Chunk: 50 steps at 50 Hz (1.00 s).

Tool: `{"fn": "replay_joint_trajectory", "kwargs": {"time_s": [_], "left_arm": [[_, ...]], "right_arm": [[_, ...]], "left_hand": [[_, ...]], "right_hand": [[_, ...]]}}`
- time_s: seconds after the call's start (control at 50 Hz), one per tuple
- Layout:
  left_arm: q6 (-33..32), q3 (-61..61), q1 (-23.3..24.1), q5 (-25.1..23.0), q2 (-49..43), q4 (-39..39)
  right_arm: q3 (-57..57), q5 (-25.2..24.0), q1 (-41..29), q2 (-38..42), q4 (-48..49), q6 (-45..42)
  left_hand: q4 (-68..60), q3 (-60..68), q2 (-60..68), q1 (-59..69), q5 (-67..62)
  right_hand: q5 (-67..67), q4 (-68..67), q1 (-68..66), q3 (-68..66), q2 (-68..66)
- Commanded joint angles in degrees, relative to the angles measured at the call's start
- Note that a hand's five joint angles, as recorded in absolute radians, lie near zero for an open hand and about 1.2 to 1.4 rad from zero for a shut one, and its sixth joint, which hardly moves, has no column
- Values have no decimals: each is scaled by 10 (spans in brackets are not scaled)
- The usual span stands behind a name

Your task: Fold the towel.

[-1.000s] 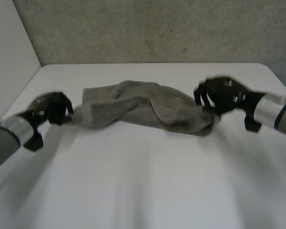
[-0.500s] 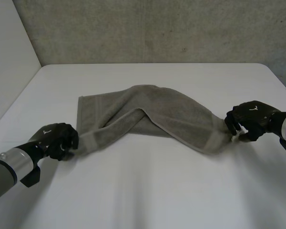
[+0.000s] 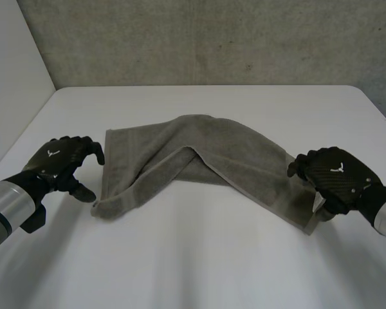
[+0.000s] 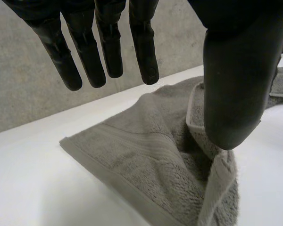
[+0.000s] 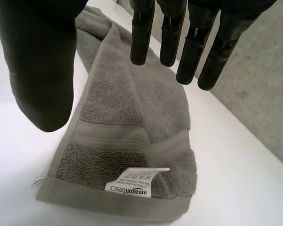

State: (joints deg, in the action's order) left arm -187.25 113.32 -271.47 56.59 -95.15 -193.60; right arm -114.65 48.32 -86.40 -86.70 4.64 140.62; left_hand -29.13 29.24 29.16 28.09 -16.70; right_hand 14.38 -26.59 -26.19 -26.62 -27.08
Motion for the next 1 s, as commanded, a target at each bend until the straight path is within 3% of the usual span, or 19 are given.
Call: {"fn": "replay_joint_trajectory", "kwargs": {"time_s": [0.02,0.16,0.3,0.4,1.0], "left_arm": [[15,-6,23,13,-8,-3],[37,-15,58,87,-42,-6],[39,-17,103,175,-93,-16],[39,-14,116,202,-110,-36],[40,2,121,204,-115,-49]], "right_arm": [[-65,1,-1,-10,71,-29],[-93,15,6,48,80,-112],[-89,43,4,100,85,-113],[-88,52,4,116,101,-111],[-55,84,-16,143,158,-59]], "left_hand": [[31,-32,-31,-21,7],[31,-32,-31,-21,7],[58,-59,-58,-47,33],[73,-74,-73,-63,49],[88,-89,-89,-78,64]], "right_hand": [[-17,39,35,39,44],[2,20,16,21,25],[12,10,6,11,15],[37,-15,-19,-15,-10],[108,-86,-90,-85,-81]]}}
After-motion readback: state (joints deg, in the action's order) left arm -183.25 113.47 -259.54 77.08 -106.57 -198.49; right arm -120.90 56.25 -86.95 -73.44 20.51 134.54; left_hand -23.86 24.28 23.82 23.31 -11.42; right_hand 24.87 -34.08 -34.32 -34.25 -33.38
